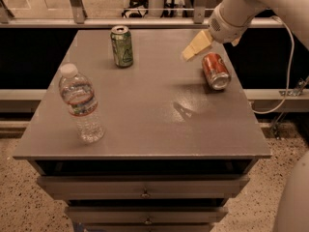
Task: Place coke can upright
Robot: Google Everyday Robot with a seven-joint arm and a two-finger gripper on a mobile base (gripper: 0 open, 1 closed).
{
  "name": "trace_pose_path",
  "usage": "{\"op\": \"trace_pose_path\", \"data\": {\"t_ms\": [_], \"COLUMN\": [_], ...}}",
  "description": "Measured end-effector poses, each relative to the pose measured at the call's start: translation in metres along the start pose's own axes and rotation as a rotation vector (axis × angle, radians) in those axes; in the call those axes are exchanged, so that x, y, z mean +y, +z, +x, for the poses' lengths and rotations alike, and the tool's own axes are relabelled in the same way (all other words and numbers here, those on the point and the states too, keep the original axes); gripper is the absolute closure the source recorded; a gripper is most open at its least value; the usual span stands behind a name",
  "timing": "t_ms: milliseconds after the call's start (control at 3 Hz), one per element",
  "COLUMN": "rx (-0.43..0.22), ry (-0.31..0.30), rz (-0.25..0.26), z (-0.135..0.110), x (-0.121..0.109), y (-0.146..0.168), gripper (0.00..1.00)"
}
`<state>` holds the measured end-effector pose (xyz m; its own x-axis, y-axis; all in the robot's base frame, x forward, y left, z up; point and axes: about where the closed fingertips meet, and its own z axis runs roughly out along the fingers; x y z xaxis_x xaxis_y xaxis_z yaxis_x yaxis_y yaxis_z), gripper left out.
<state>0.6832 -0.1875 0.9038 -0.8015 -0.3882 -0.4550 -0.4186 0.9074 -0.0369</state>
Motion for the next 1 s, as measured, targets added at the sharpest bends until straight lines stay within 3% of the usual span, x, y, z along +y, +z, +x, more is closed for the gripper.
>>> {"op": "trace_pose_path", "data": {"t_ms": [333,1000], "rx": [0.052,0.129], "ry": [0.06,0.107], "rz": [0.052,0.111], "z": [0.004,0.017], "x": [0.012,0.013], "y": [0.023,0.049], "gripper": [0.0,0.0]}}
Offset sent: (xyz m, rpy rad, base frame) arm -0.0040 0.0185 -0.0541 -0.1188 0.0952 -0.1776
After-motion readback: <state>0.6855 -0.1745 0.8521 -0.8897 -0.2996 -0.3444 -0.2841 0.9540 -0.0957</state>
